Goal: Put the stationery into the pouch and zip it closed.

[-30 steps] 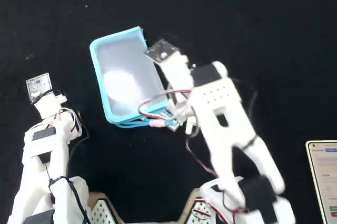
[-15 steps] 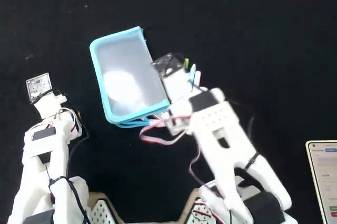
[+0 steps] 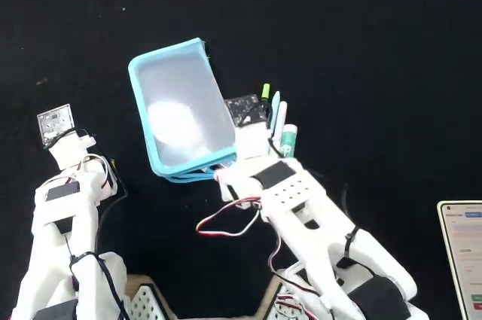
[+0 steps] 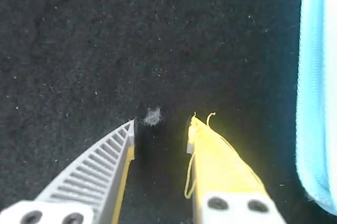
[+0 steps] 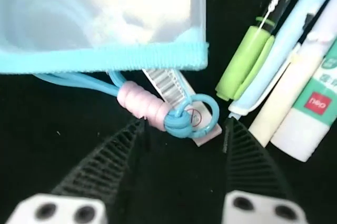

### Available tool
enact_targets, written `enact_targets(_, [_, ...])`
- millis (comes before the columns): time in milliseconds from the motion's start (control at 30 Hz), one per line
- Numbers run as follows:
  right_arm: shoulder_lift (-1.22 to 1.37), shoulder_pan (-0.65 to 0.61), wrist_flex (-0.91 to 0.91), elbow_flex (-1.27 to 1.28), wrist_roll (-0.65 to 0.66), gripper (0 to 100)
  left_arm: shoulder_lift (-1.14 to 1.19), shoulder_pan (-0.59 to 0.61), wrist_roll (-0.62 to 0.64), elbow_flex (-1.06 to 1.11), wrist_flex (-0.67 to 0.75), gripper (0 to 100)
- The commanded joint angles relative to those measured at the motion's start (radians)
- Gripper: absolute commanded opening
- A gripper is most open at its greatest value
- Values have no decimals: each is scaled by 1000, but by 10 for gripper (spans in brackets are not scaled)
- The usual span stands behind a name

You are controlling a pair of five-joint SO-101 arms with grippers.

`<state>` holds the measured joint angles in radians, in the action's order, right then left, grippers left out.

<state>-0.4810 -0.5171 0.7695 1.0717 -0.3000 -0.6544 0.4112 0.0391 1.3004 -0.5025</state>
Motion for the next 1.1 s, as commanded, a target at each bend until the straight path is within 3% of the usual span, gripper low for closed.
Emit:
enact_targets(0, [-35,-5,-18,2,-12,219,2,8,12,-59,9,166])
enact_targets(167, [-35,-3,18,13,74,213,2,8,12,-58,9,166])
enact_targets(433, [-35,5,-6,-1,132,85,-8,7,12,-45,15,166])
enact_targets(667, [-35,-18,-147,30,66,203,-8,7,12,-45,15,166])
enact_targets(867, [-35,14,-236,35,63,208,-8,7,12,-45,15,166])
enact_targets(1067, [-33,-51,-308,35,61,210,-8,7,12,-45,15,166])
